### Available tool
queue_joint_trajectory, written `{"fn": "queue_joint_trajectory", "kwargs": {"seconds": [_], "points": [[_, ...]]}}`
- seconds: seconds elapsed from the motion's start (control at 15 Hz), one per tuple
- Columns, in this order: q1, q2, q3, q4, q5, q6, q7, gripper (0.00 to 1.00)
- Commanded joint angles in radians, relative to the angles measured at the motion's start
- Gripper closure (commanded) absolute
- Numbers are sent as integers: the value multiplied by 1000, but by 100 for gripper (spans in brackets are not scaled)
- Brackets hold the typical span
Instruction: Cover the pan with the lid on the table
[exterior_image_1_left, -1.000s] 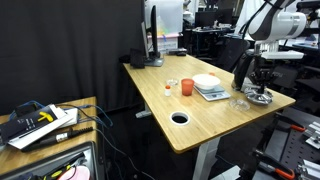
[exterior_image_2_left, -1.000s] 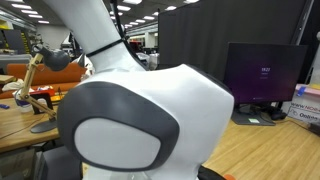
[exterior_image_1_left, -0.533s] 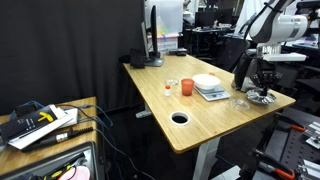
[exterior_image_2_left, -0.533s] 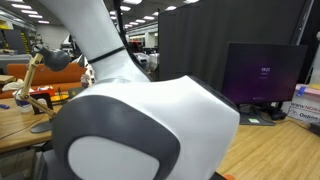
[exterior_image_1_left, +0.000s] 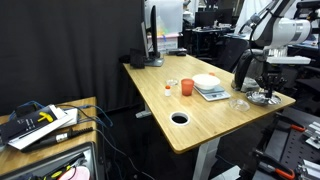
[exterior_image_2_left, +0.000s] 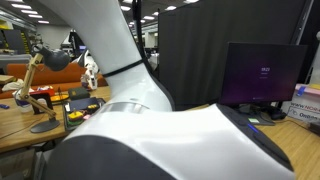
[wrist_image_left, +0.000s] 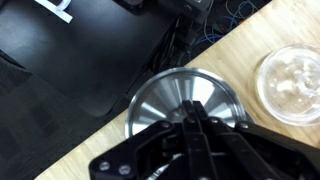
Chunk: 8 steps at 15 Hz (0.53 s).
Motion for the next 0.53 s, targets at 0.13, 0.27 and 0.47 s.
{"fn": "queue_joint_trajectory", "kwargs": {"seconds": [0.13,0.27,0.47], "points": [[-18,24,21,40,59,-7,-14,99],[-16,26,28,47,75,-4,-12,99],[-18,36,41,65,119,-3,-15,99]]}}
